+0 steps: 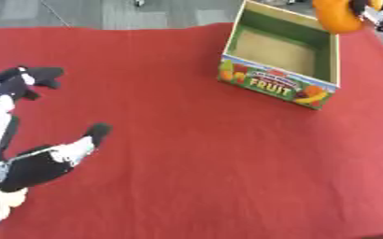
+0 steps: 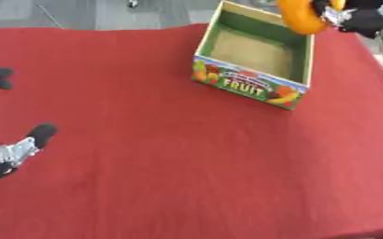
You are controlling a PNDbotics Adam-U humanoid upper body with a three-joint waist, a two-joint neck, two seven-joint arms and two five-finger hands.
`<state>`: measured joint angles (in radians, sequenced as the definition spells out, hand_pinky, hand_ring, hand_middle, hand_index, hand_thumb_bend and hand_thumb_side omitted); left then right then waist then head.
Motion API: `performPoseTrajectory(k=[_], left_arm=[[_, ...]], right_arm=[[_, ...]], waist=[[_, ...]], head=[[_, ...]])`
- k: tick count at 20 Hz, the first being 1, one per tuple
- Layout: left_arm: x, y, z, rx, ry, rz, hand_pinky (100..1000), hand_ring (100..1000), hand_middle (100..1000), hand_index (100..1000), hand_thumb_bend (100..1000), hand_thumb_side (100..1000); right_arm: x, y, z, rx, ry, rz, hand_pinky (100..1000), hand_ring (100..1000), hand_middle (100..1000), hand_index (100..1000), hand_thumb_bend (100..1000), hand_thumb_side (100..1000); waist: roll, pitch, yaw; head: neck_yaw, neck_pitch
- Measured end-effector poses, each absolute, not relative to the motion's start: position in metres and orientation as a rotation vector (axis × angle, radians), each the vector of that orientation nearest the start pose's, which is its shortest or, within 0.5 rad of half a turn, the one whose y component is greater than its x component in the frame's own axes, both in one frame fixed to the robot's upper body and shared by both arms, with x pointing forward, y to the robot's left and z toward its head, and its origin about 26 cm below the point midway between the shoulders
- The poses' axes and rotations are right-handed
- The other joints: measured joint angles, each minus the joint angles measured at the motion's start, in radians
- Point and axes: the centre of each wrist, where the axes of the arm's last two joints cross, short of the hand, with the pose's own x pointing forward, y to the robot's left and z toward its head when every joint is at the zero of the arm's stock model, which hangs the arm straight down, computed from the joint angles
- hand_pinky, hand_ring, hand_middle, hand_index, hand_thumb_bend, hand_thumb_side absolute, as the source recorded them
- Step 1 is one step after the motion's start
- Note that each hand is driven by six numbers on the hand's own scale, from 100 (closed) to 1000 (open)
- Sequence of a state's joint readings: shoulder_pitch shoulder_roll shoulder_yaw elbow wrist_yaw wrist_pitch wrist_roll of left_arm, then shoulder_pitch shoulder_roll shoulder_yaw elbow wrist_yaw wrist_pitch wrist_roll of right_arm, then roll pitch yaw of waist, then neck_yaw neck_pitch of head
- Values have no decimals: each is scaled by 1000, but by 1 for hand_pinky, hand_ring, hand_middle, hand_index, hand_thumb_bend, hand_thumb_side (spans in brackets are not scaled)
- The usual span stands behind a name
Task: Pick up the objects with one hand, pass them to the other hand, and then place them into the box on the other side of the table.
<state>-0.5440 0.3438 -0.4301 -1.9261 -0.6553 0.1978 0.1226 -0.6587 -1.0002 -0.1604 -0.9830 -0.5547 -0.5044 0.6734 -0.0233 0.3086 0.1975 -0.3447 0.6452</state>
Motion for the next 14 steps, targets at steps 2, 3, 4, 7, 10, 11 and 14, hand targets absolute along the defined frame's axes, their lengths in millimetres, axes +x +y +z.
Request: performPoseTrajectory(k=[2, 3, 4, 7, 10, 11, 14], left_arm=[[303, 142, 213, 705, -2295, -903, 647, 714, 612, 806, 609, 612], [302, 143, 214, 707, -2297, -905, 646, 714, 612, 806, 608, 612], [300, 143, 215, 707, -2299, -905, 646, 714, 612, 806, 609, 611], [298, 145, 218, 707, -2302, -902, 646, 714, 612, 805, 609, 610], [297, 145, 219, 704, -2308, -901, 646, 714, 612, 805, 609, 610], [297, 145, 219, 703, -2310, -902, 646, 714, 612, 804, 609, 610], [296, 146, 220, 707, -2312, -907, 646, 714, 612, 804, 607, 613]], right_arm=[[350, -551, 271, -323, -2164, 712, 849, 1000, 312, 479, 100, 100], [348, -556, 268, -354, -2160, 692, 849, 1000, 313, 479, 100, 100], [346, -562, 266, -385, -2156, 675, 847, 1000, 313, 477, 100, 100], [338, -576, 262, -474, -2156, 634, 845, 1000, 313, 474, 100, 100], [332, -585, 258, -547, -2168, 605, 841, 1000, 314, 471, 100, 100], [330, -588, 257, -572, -2170, 596, 840, 1000, 314, 471, 100, 100], [324, -597, 252, -645, -2175, 572, 836, 1000, 314, 469, 100, 100]], waist=[[-3, 5, 11], [-3, 7, 16], [-4, 8, 21], [-8, 12, 34], [-16, 18, 52], [-18, 20, 61], [-22, 26, 78]], head=[[-8, -7], [-12, -10], [-16, -14], [-28, -21], [-41, -29], [-46, -33], [-63, -38]])
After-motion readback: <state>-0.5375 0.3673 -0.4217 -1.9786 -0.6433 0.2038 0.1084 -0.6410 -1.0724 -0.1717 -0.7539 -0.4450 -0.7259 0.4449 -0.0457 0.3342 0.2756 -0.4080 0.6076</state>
